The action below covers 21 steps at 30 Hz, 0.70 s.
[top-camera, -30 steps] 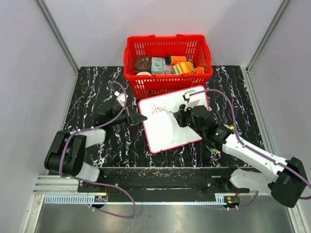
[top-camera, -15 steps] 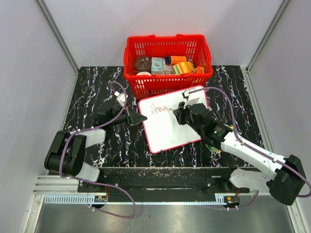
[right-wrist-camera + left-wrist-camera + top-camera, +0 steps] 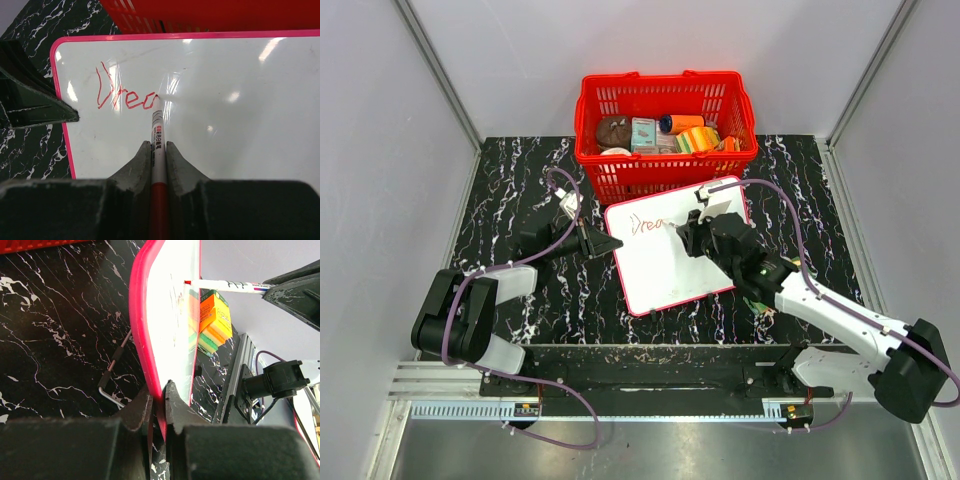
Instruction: Write a sentence on the whiteboard
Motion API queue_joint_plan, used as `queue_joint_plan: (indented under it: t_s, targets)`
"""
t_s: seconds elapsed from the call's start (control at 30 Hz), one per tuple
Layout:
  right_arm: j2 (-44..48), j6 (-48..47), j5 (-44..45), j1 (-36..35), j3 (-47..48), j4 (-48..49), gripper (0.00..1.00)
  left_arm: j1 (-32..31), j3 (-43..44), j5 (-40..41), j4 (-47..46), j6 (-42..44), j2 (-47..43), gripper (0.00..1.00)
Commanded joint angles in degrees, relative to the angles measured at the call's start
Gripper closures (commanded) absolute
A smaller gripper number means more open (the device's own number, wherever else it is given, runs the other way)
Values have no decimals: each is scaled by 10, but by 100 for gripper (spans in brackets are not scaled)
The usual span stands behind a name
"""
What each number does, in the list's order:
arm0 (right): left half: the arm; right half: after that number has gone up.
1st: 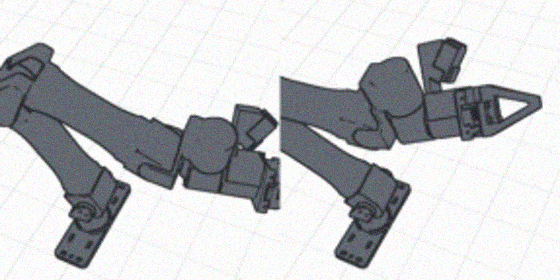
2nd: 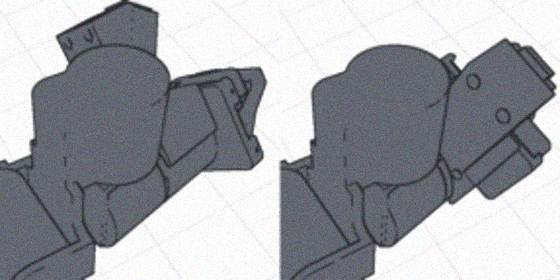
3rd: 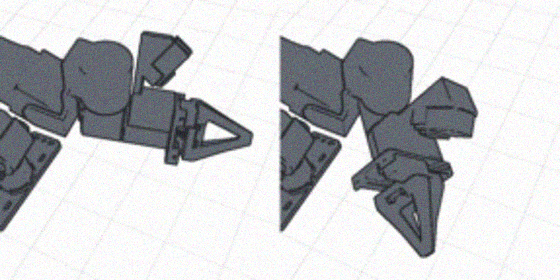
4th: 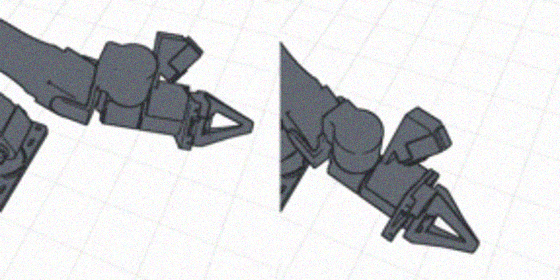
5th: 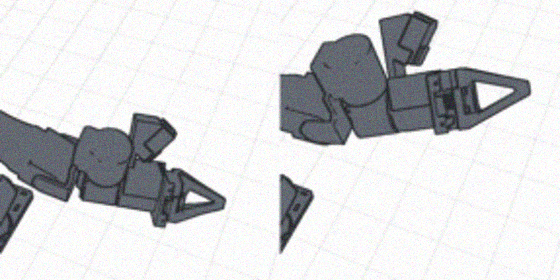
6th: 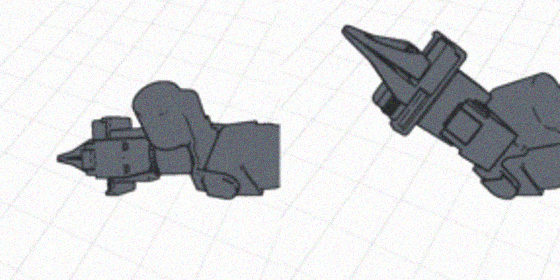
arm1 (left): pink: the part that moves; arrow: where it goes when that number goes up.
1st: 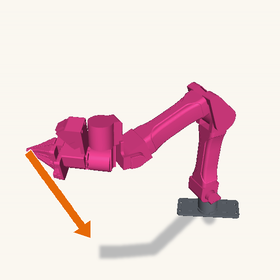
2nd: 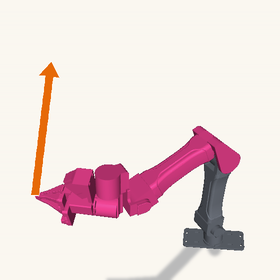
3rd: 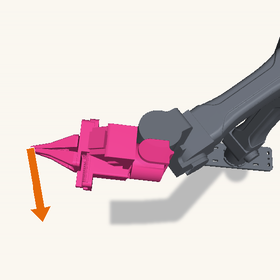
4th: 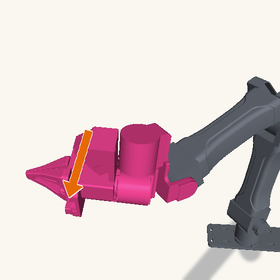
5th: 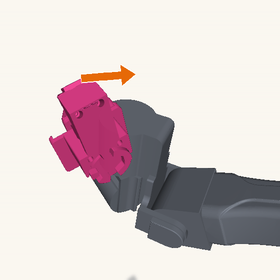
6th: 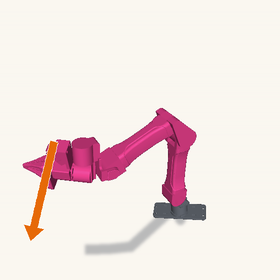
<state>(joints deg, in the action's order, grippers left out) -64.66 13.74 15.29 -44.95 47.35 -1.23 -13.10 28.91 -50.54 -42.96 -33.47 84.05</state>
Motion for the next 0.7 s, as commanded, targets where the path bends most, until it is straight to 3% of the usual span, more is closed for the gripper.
queue_joint_plan:
  t_s: [0.0,0.67]
  targets:
    - [11,-4,-2,2,1,-3,100,-14,9,5,-1,89,-6,100]
    - [27,4,-11,2,-16,-24,100,-14,10,8,4,92,-6,100]
